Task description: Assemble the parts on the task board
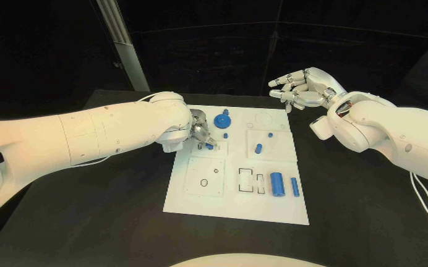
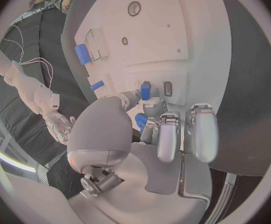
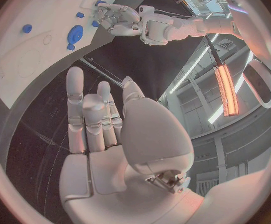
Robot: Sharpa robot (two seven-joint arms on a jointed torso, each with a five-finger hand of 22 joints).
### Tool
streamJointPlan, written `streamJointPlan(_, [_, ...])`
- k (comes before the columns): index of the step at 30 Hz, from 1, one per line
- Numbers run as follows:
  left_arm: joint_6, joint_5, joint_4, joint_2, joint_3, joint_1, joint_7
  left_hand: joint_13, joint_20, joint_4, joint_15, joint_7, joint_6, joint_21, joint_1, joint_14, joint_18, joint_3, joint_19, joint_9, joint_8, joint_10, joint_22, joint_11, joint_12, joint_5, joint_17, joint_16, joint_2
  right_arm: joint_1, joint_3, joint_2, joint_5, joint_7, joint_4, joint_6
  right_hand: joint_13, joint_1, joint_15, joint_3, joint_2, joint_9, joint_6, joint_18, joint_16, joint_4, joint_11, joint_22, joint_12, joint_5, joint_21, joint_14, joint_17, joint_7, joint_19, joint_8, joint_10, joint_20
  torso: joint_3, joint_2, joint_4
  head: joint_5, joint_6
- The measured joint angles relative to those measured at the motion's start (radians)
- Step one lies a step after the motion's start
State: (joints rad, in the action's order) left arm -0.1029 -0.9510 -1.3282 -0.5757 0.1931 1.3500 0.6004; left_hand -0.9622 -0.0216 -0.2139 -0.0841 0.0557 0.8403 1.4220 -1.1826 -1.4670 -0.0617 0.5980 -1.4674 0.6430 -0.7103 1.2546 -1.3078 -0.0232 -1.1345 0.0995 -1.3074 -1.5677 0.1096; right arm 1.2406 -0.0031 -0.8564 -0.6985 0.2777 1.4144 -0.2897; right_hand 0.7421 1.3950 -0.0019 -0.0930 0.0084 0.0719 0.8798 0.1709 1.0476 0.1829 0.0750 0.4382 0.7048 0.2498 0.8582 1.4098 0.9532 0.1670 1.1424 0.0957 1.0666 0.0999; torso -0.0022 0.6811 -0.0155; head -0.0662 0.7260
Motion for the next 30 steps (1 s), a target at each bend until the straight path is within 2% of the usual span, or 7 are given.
streamJointPlan(3, [0.005, -0.013, -0.001, 0.000, 0.001, -0.003, 0.002, 0.000, 0.000, 0.012, 0.000, 0.000, 0.000, 0.000, 0.006, 0.000, 0.000, 0.012, 0.000, 0.001, 0.000, 0.000, 0.000, 0.000, 0.000, -0.002, 0.000, 0.000, 0.002, 0.000, 0.000, -0.001, 0.000, 0.002, 0.000, -0.003, 0.000, 0.000, 0.000, 0.000, 0.000, 0.000, 0.000, 0.000, 0.000, 0.000, 0.000, 0.000, 0.000, 0.000, 0.000, 0.000, 0.000, 0.000, 0.000, 0.000, 0.000, 0.000, 0.0000, 0.000, 0.0012, -0.001, 0.001])
streamJointPlan(25, [-0.006, -0.041, -0.009, 0.001, -0.001, -0.004, 0.018, -0.014, 0.000, 0.019, 0.000, -0.005, 0.006, 0.000, 0.012, 0.000, 0.000, 0.009, 0.000, 0.002, 0.001, 0.016, 0.000, -0.002, -0.012, -0.003, 0.000, 0.000, 0.007, 0.000, 0.000, -0.002, -0.002, 0.007, 0.000, -0.009, -0.002, 0.000, 0.000, -0.003, 0.000, 0.000, 0.000, 0.000, 0.000, -0.003, 0.000, -0.001, 0.000, 0.000, -0.004, 0.000, 0.000, 0.000, 0.000, 0.000, 0.000, 0.000, 0.0002, 0.001, 0.0021, 0.006, 0.001])
streamJointPlan(28, [-0.008, -0.043, -0.010, 0.000, -0.001, -0.004, 0.020, -0.019, 0.000, 0.029, 0.000, -0.011, 0.014, 0.000, 0.023, 0.000, 0.000, 0.004, 0.000, 0.002, 0.001, 0.023, 0.000, -0.009, -0.016, 0.002, 0.000, 0.000, 0.018, 0.000, 0.000, -0.002, -0.003, 0.007, 0.000, -0.009, -0.002, 0.000, 0.000, -0.003, 0.000, 0.000, 0.000, 0.000, 0.000, -0.003, 0.000, -0.001, 0.000, 0.000, -0.004, 0.000, 0.000, 0.000, 0.000, 0.000, 0.000, 0.000, 0.0004, 0.001, 0.0021, 0.007, 0.001])
streamJointPlan(30, [-0.009, -0.043, -0.010, 0.000, -0.001, -0.004, 0.021, -0.020, 0.000, 0.034, 0.000, -0.014, 0.017, 0.000, 0.029, 0.000, 0.000, 0.002, 0.000, 0.001, 0.001, 0.027, 0.000, -0.006, -0.016, 0.002, 0.000, 0.000, 0.024, 0.000, 0.000, -0.002, -0.003, 0.007, 0.000, -0.009, -0.002, 0.000, 0.000, -0.003, 0.000, 0.000, 0.000, 0.000, 0.000, -0.003, 0.000, -0.001, 0.000, 0.000, -0.004, 0.000, 0.000, 0.000, 0.000, 0.000, 0.000, 0.000, 0.0006, 0.001, 0.0021, 0.007, 0.000])
